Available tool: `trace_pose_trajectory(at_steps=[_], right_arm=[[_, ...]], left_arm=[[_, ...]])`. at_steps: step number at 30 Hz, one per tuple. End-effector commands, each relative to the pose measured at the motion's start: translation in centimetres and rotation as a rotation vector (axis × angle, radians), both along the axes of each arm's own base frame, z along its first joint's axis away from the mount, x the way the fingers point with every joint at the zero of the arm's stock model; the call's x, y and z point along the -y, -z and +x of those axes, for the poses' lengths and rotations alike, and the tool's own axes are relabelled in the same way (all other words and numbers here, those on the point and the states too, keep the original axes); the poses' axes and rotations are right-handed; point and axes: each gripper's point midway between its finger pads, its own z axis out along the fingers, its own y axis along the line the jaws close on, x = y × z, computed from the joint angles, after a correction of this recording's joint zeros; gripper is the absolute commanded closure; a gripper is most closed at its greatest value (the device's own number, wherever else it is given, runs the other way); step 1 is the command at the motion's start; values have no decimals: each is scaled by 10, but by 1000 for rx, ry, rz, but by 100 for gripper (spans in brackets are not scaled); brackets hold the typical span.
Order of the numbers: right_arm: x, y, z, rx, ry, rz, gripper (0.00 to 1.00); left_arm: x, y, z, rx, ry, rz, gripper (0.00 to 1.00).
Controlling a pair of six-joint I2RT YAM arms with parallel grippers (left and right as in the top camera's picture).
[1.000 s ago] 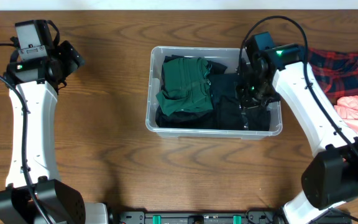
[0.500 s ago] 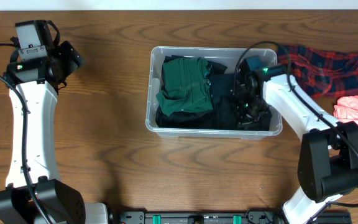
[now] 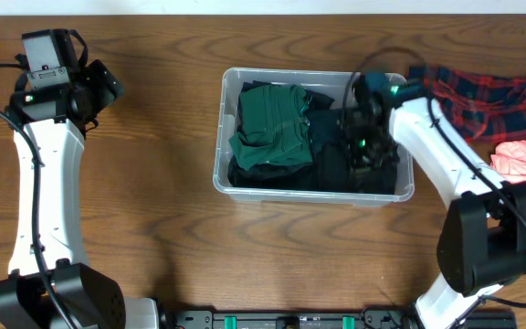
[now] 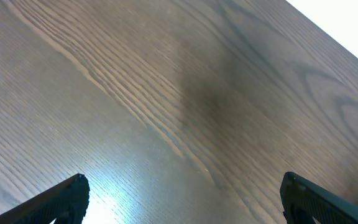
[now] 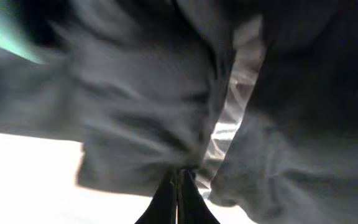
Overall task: Pack container
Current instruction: 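Push the right gripper deeper into the container, tucking the black garment, then open the right gripper and move it right toward the pink shirt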
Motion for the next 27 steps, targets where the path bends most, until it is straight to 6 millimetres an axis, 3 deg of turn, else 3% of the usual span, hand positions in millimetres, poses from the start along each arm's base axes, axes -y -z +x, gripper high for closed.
trace_pose_trajectory(at_steps=[1, 5, 9, 22, 27], right_arm=[[-6, -25, 24, 81, -10, 43, 99], [-12, -29, 31, 116, -19, 54, 99], [-20, -18, 27, 108, -32, 70, 99], [-45, 56, -8, 48, -68, 159, 99], [-44, 67, -14, 38, -70, 166, 99]], left_arm=[[-4, -3, 0, 3, -12, 14, 2], [-4, -3, 0, 3, -12, 14, 2], [-4, -3, 0, 3, -12, 14, 2], [-4, -3, 0, 3, -12, 14, 2], [-4, -3, 0, 3, -12, 14, 2]])
